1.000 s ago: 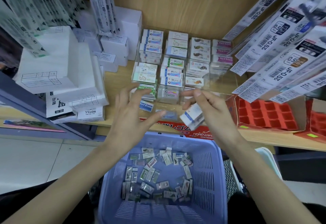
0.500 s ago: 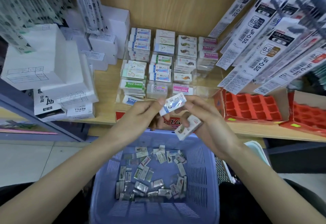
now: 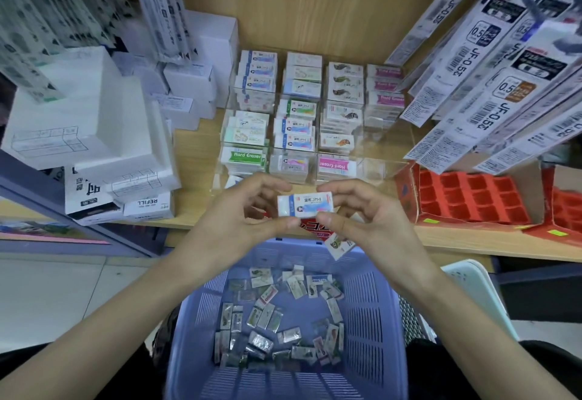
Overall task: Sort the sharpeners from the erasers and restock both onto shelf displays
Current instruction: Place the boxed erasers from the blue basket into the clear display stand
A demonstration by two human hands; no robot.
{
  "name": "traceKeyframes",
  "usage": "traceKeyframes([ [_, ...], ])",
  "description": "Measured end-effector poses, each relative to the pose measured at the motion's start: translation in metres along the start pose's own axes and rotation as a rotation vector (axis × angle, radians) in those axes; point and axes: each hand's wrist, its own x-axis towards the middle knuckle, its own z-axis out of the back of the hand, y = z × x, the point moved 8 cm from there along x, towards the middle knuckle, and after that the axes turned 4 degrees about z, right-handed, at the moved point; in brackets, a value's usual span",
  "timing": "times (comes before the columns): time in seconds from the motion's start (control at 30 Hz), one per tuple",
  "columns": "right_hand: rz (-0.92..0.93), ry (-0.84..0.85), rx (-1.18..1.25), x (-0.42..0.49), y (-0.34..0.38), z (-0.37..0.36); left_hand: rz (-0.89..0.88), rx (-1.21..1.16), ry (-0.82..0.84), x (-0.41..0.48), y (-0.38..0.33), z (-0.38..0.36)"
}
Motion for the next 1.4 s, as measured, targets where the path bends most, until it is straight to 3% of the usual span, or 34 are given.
traceKeyframes([
  [0.1, 0.03, 0.004, -0.107, 0.002, 0.002, -0.001, -0.049, 0.062, -0.049, 0.002, -0.007, 0.006],
  [0.2, 0.1, 0.027, -0.393, 0.011, 0.012, 0.0, -0.112, 0.175, -0.085, 0.006, -0.015, 0.012],
  [0.27, 0.186, 0.003, -0.577, 0.026, 0.022, 0.004, -0.206, 0.359, -0.227, 0.006, -0.018, 0.024],
  [0.33, 0.228, -0.108, -0.614, 0.05, 0.028, 0.015, -0.228, 0.623, -0.391, 0.007, -0.009, 0.037],
  [0.43, 0.201, -0.258, -0.582, 0.086, 0.028, 0.03, 0.114, 0.657, -0.352, 0.014, 0.03, 0.045],
  [0.5, 0.175, -0.257, -0.653, 0.102, 0.025, 0.028, 0.215, 0.552, -0.273, 0.015, 0.048, 0.042],
  [0.6, 0.125, -0.159, -0.763, 0.114, 0.024, 0.018, 0.186, 0.395, -0.229, 0.017, 0.05, 0.041],
  [0.8, -0.02, 0.173, -1.028, 0.118, 0.023, 0.003, 0.175, 0.386, -0.229, 0.017, 0.05, 0.041],
  [0.87, 0.004, 0.15, -0.934, 0.112, 0.029, 0.005, 0.182, 0.375, -0.232, 0.017, 0.049, 0.041],
  [0.97, 0.035, 0.015, -0.349, 0.083, 0.04, 0.016, 0.209, 0.424, -0.265, 0.016, 0.047, 0.041],
  [1.07, 0.104, 0.097, 0.092, 0.05, 0.039, 0.013, 0.189, 0.606, -0.37, 0.012, 0.038, 0.045],
  [1.13, 0.128, 0.133, 0.276, 0.029, 0.041, 0.006, 0.037, 0.619, -0.433, 0.006, 0.016, 0.042],
  [1.2, 0.136, 0.134, 0.386, 0.016, 0.043, 0.0, -0.062, 0.528, -0.387, -0.001, -0.01, 0.032],
  [1.27, 0.143, 0.138, 0.445, 0.007, 0.044, -0.006, -0.077, 0.309, -0.194, -0.008, -0.027, 0.013],
  [1.33, 0.168, 0.153, 0.441, 0.002, 0.045, -0.011, -0.121, 0.079, -0.043, -0.014, -0.036, -0.002],
  [1.4, 0.208, 0.206, 0.379, -0.002, 0.048, -0.017, -0.146, -0.047, -0.004, -0.015, -0.035, -0.006],
])
